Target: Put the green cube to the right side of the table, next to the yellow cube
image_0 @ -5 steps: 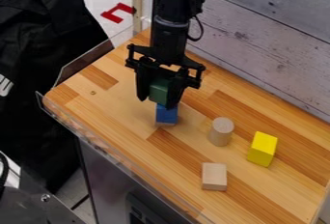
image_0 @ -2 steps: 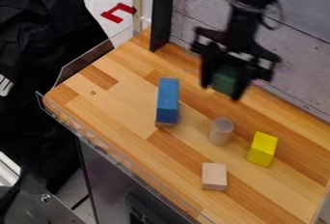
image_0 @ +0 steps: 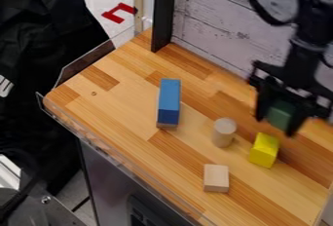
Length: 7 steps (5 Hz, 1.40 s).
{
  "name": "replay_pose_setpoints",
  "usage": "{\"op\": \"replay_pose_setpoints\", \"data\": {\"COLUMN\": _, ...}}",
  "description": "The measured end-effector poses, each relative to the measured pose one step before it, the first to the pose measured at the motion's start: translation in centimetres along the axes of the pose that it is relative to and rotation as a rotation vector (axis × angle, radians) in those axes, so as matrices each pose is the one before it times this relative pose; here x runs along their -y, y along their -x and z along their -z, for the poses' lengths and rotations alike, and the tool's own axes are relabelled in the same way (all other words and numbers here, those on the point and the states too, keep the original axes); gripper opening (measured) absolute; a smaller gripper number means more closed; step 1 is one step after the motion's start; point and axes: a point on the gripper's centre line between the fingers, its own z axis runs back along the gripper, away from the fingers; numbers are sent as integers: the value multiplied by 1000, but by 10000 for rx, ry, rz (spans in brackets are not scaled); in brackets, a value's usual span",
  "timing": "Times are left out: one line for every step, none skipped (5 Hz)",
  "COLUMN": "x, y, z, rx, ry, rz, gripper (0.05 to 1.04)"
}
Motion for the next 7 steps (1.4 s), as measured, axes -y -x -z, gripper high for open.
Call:
{"op": "replay_pose_setpoints", "data": {"x": 1853, "y": -667, "z": 961, "rx": -51, "ry": -21, "rz": 512, "gripper": 589}}
{"op": "replay_pose_setpoints", "data": {"x": 1267, "y": -159, "z": 856, "rx": -255, "ry": -111, "rz": 225, "gripper": 589}}
{"op": "replay_pose_setpoints", "data": {"x": 404, "y": 117, "z": 203, "rx": -33, "ry": -67, "rz": -13, "gripper": 589}}
{"op": "replay_pose_setpoints", "data": {"x": 216, "y": 380, "z": 1063, "rx": -213, "ry": 80, "rz": -109, "gripper": 589}}
{"op": "replay_pose_setpoints", "data": {"x": -3, "y": 644, "z": 1346, "rx": -315, "ry": 157, "rz": -119, "gripper": 589}}
{"op": "replay_pose_setpoints", "data": {"x": -151, "y": 420, "z": 991, "rx": -227, "ry": 68, "rz": -63, "gripper": 589}}
{"op": "replay_pose_setpoints", "data": {"x": -152, "y": -67, "z": 137, "rx": -62, "ry": 43, "rz": -38, "gripper": 589}}
